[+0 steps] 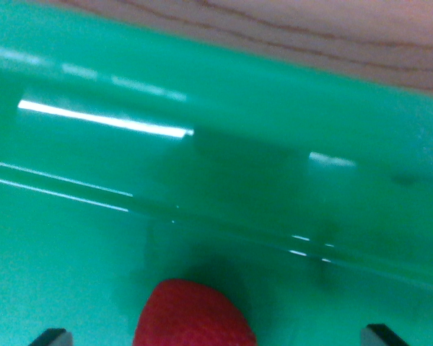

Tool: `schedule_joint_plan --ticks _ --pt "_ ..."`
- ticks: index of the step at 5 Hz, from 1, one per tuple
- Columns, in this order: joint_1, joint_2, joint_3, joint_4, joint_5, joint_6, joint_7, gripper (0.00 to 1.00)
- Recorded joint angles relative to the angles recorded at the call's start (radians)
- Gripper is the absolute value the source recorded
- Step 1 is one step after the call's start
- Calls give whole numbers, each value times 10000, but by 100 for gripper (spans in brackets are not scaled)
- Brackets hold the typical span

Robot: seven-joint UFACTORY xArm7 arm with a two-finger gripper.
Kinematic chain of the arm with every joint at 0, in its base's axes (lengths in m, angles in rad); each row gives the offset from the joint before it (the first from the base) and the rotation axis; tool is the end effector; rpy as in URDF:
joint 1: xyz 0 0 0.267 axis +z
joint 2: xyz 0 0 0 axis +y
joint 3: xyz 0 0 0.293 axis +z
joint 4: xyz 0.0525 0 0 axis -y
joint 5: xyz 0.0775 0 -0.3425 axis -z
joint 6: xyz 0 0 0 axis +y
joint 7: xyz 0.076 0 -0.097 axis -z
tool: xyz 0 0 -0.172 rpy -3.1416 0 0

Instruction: Pick fruit

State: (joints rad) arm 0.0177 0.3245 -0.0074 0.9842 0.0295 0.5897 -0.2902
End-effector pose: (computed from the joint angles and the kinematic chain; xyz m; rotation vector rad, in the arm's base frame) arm 0.5089 0.0075 0.0418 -3.1046 -0.4328 -0.1120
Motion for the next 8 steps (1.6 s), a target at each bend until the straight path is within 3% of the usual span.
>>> schedule_joint_plan --ticks 8 --pt "74 248 79 -538 60 -795 -240 0"
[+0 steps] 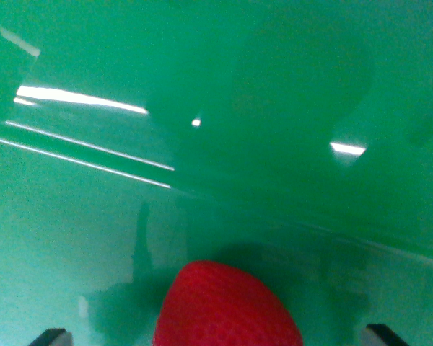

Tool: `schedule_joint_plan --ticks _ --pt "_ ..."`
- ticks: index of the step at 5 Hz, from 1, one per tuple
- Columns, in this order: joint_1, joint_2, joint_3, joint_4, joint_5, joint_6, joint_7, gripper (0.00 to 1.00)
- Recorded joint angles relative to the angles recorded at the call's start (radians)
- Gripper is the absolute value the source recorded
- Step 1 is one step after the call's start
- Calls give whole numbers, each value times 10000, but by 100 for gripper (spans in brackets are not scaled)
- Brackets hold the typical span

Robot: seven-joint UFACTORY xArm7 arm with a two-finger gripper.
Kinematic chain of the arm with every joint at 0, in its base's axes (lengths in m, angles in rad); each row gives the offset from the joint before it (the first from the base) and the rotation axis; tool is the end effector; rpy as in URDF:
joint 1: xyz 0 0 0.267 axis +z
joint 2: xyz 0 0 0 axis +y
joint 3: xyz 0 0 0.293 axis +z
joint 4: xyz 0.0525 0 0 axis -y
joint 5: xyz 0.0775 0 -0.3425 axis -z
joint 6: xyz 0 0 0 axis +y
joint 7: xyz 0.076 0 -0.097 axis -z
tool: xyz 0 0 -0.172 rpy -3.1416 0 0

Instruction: Pick fruit

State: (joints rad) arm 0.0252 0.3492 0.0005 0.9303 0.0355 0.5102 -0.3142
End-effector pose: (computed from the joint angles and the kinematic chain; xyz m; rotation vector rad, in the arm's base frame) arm 0.4970 0.0151 0.0177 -3.0939 -0.4826 -0.1141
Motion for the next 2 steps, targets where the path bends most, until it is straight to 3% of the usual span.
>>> schedule_joint_plan --ticks 2 --pt "7 23 7 -50 6 -74 -22 0"
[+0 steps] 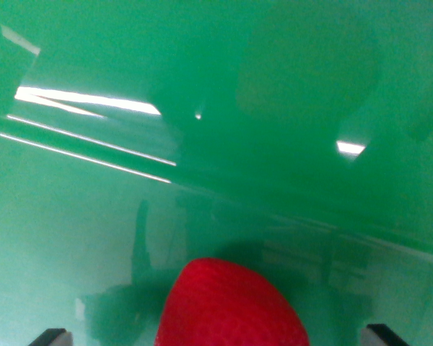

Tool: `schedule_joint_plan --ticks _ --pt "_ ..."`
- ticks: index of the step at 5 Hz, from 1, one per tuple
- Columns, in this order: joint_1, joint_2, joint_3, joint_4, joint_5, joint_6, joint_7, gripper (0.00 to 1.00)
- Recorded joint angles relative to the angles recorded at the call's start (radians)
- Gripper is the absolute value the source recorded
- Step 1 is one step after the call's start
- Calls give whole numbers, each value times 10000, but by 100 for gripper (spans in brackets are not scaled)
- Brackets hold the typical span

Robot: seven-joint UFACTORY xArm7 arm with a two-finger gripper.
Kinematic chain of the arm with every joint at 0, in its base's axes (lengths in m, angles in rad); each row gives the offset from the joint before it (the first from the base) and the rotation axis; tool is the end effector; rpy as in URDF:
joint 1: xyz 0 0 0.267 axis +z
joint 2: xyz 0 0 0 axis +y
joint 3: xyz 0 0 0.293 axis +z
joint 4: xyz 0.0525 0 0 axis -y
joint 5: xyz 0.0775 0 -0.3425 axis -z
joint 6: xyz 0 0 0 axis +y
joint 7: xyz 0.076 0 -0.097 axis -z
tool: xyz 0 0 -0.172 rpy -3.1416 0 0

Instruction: Pick fruit

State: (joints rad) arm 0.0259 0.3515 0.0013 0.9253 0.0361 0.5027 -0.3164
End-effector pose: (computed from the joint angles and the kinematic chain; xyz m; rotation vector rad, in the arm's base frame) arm 0.4959 0.0158 0.0155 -3.0929 -0.4872 -0.1144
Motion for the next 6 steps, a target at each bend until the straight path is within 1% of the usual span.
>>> schedule_joint_plan --ticks 5,6 --pt "2 5 2 -11 1 -16 -5 0" --pt "2 5 2 -11 1 -16 -5 100"
